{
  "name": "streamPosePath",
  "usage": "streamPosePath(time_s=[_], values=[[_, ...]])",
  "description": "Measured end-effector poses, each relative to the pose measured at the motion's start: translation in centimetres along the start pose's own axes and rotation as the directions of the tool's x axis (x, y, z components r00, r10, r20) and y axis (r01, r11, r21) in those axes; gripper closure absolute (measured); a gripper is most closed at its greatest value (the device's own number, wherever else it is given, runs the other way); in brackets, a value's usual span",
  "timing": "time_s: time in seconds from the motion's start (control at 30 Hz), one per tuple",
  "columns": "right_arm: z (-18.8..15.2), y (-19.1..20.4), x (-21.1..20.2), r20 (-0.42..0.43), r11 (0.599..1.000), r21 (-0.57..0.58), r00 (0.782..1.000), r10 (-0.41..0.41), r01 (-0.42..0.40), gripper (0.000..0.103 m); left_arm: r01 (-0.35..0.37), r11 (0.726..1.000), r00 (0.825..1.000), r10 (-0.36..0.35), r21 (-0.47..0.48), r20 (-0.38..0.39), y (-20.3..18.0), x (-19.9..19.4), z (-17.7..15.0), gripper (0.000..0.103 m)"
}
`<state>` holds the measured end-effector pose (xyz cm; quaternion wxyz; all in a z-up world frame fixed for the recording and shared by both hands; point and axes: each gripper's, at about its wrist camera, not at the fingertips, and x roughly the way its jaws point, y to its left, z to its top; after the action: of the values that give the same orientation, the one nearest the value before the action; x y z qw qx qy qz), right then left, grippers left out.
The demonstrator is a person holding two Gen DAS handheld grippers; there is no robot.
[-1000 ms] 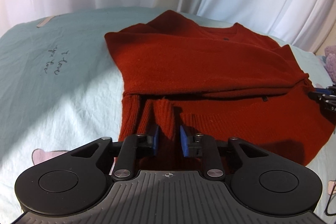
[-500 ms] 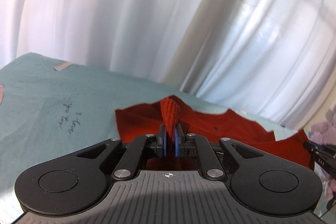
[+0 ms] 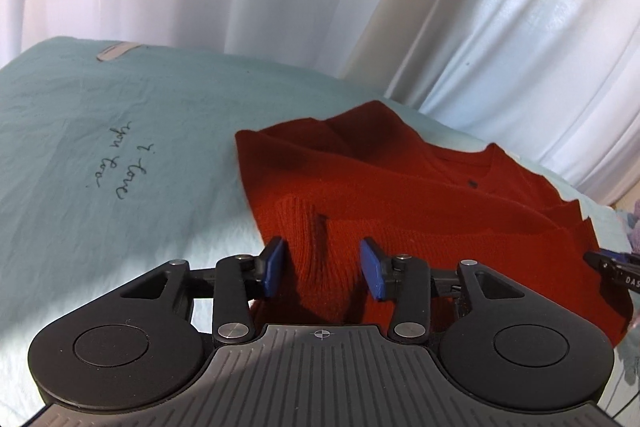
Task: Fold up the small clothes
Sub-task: 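Lift the ribbed hem with both grippers and fold it toward the collar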
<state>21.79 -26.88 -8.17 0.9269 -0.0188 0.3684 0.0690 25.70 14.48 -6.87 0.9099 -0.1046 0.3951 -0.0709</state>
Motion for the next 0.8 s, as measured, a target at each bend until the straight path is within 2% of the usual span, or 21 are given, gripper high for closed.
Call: streamPosePath(time_s=[0.1, 0.17, 0.2, 0.23, 0.3, 0.37, 0.5, 0.57, 0.63, 0.73, 0.8], values=[[0.0, 0.4, 0.5, -0.016, 0.999, -0.05, 1.0, -0.022, 0.021, 0.075, -0.012, 0.999, 1.0, 0.013, 0.045, -0.02, -0.2, 0.6, -0.2, 0.059], [0.0, 0.7, 0.7, -0.019, 0.997, -0.068, 0.999, -0.028, 0.026, 0.08, -0.026, 0.999, 0.999, 0.027, 0.048, -0.033, -0.2, 1.0, -0.2, 0.075], [0.0, 0.9, 0.7, -0.013, 0.996, -0.081, 0.999, -0.037, 0.036, 0.094, -0.034, 0.998, 0.999, 0.035, 0.045, -0.026, -0.1, 1.0, -0.1, 0.091], [-0.1, 1.1, 0.7, -0.009, 0.994, -0.099, 0.999, -0.052, 0.051, 0.097, -0.03, 0.999, 0.999, 0.031, 0.04, -0.017, -0.1, 0.8, 0.0, 0.092], [0.1, 1.1, 0.5, 0.007, 0.993, -0.099, 0.998, -0.061, 0.062, 0.098, -0.009, 1.0, 1.0, 0.009, 0.01, -0.005, 0.0, 0.4, 0.4, 0.094], [0.5, 1.1, -0.3, 0.064, 0.988, -0.111, 0.993, -0.097, 0.104, 0.098, 0.009, 1.0, 0.999, -0.009, -0.013, 0.033, 0.0, -0.5, 1.1, 0.094], [2.9, -0.2, -1.4, 0.16, 0.993, -0.01, 0.98, -0.114, 0.118, 0.098, 0.071, 0.993, 0.99, -0.059, -0.09, 0.125, 0.2, -2.2, 3.2, 0.094], [4.1, -0.4, -1.1, 0.196, 0.989, 0.004, 0.97, -0.143, 0.145, 0.098, 0.08, 0.991, 0.985, -0.061, -0.109, 0.162, 0.2, -2.4, 4.5, 0.094], [5.0, -0.5, -0.3, 0.213, 0.986, 0.021, 0.963, -0.163, 0.163, 0.098, 0.066, 0.991, 0.981, -0.043, -0.119, 0.189, 0.2, -2.0, 5.4, 0.094], [6.1, -0.7, 1.4, 0.209, 0.985, 0.057, 0.963, -0.173, 0.165, 0.098, 0.081, 0.981, 0.982, -0.048, -0.174, 0.185, 0.7, -0.8, 6.5, 0.094], [6.4, -0.7, 2.3, 0.199, 0.983, 0.07, 0.963, -0.183, 0.172, 0.098, 0.058, 0.986, 0.981, -0.027, -0.157, 0.193, 0.5, 0.0, 6.9, 0.095]])
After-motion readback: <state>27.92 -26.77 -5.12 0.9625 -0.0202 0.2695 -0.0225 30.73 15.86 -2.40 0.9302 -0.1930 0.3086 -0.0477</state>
